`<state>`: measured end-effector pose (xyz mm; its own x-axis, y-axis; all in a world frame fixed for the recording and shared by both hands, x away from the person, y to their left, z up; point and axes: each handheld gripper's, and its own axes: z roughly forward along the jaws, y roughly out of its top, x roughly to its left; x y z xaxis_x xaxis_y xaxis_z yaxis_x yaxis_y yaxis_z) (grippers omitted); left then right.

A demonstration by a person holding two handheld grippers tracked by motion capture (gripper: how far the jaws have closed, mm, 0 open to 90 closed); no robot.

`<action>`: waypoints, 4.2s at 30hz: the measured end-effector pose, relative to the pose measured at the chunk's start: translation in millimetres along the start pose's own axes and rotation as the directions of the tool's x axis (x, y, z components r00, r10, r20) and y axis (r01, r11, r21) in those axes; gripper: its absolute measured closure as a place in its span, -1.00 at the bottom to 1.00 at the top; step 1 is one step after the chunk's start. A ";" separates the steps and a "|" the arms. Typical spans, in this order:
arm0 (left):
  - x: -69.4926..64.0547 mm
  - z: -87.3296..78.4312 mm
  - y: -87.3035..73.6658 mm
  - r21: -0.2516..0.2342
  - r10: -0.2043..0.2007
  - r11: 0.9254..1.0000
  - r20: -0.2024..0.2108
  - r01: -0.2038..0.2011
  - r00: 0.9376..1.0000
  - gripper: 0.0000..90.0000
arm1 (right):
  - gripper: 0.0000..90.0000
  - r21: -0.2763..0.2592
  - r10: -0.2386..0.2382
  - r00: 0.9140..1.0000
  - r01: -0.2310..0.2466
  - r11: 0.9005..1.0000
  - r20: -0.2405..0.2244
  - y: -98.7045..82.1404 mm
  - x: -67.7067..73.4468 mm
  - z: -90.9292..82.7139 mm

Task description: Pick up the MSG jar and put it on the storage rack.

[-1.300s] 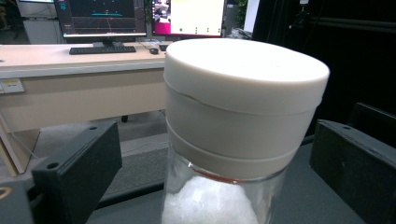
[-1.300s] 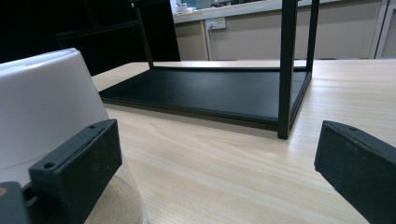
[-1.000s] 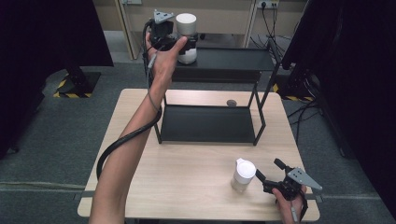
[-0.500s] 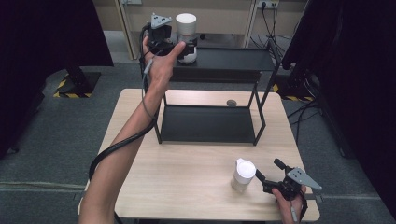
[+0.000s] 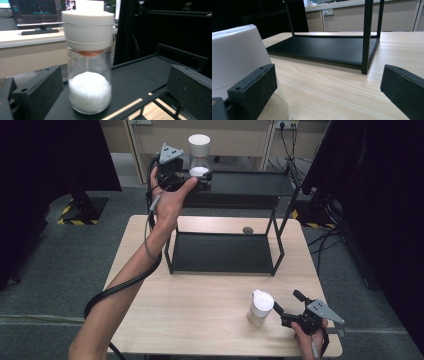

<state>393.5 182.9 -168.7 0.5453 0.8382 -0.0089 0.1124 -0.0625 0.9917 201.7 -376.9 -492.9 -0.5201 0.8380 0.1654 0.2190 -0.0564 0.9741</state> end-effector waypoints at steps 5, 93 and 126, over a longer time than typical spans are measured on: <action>-1.9 -7.6 -5.1 -0.012 0.003 1.000 0.037 -0.003 0.999 -1.00 | -0.98 0.000 0.000 1.000 0.000 1.000 0.001 0.1 0.4 -0.4; -39.1 -81.7 -239.3 -0.072 0.027 0.997 0.362 -0.001 0.932 -1.00 | -0.98 -0.001 0.003 1.000 -0.003 1.000 0.000 -0.7 0.8 0.1; -41.2 -94.0 -313.9 -0.016 -0.004 1.000 0.395 0.011 0.919 -0.99 | -0.98 0.001 -0.007 1.000 0.007 1.000 -0.002 0.2 1.1 0.1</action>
<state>257.6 218.9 -467.5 0.8285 0.5564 -0.0625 0.1050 -0.0447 0.9935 201.2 -375.9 -492.5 -0.5234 0.8371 0.1593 0.2167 -0.0500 0.9750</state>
